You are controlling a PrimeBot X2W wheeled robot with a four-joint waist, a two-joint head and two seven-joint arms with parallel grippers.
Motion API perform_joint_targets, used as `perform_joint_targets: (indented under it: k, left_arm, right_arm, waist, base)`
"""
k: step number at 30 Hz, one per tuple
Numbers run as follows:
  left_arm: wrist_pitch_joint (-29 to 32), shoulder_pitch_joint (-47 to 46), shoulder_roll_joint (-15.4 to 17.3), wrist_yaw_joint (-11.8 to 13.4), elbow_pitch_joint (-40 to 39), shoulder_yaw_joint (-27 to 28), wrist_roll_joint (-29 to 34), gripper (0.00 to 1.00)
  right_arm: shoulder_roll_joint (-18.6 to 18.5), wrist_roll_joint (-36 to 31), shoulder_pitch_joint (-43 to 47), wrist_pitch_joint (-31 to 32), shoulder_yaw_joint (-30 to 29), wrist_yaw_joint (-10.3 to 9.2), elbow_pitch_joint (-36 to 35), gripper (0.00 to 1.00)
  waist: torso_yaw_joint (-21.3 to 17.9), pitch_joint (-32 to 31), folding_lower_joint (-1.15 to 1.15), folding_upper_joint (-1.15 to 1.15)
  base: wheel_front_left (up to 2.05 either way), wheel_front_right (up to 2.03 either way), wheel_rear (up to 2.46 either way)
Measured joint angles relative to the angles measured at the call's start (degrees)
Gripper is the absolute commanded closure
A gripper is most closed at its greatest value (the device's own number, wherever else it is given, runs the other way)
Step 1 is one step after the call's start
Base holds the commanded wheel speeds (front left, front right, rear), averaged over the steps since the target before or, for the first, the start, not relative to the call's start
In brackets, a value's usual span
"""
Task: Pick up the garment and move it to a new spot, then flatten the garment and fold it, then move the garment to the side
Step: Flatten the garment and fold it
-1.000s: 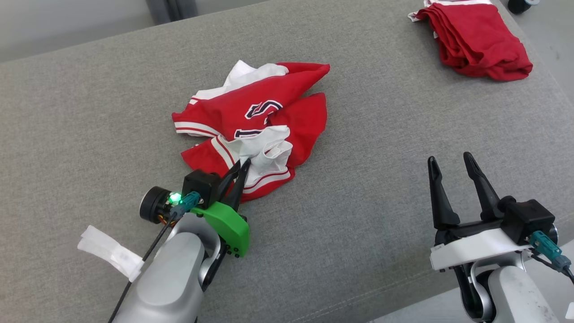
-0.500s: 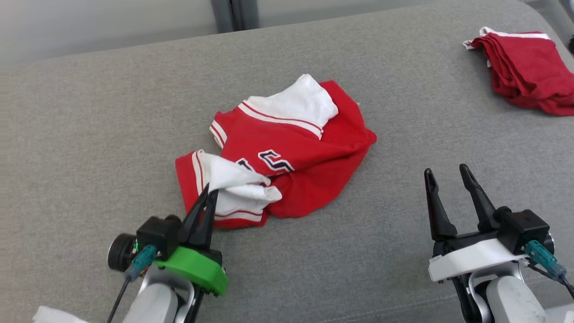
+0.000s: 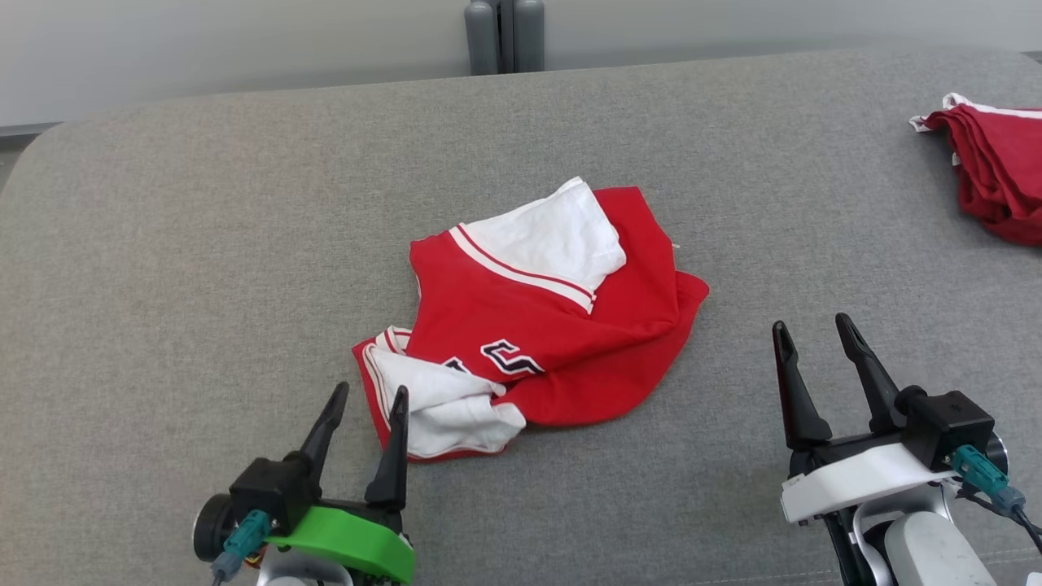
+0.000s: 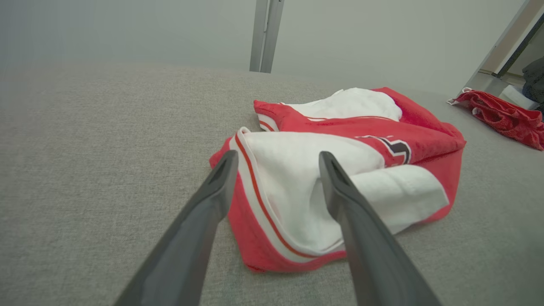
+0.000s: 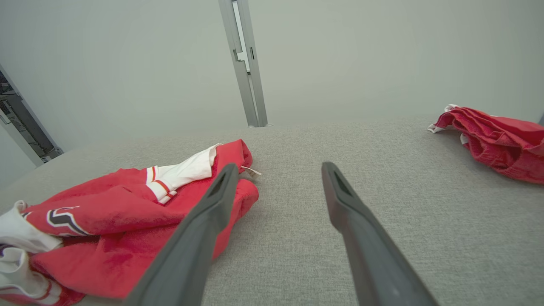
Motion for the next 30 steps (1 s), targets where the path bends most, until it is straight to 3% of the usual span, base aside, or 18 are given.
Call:
perform_joint_targets:
  k: [7, 16, 21, 30]
  left_arm:
    - [-0.1, 0.1, -0.4, 0.5, -5.8, 7.2, 3.1, 0.00]
    - [-0.1, 1.6, -0.5, 0.3, -7.7, 14.3, 5.9, 0.00]
    - [-0.1, 0.9, -0.8, -1.1, -6.6, 13.5, 7.3, 0.00]
    - [0.8, -8.7, -1.1, -2.8, 1.7, 7.6, 9.1, 0.00]
  right_arm:
    - [0.1, 0.1, 0.0, 0.0, 0.3, 0.00, 0.5, 0.00]
    - [0.3, 0.1, 0.2, 0.0, 0.4, 0.00, 0.6, 0.00]
    - [0.3, 0.1, 0.3, 0.0, 0.6, 0.00, 0.7, 0.00]
    - [0.2, 0.2, 0.3, 0.0, 1.4, 0.00, 1.3, 0.00]
  waist:
    - [1.0, -1.4, 0.00, 0.00]
    - [0.7, -2.3, 0.00, 0.00]
    - [0.1, -2.5, 0.00, 0.00]
    - [-1.5, -2.9, 0.00, 0.00]
  base:
    - [0.00, 0.00, 0.00]
    - [0.00, 0.00, 0.00]
    - [0.00, 0.00, 0.00]
    - [0.00, 0.00, 0.00]
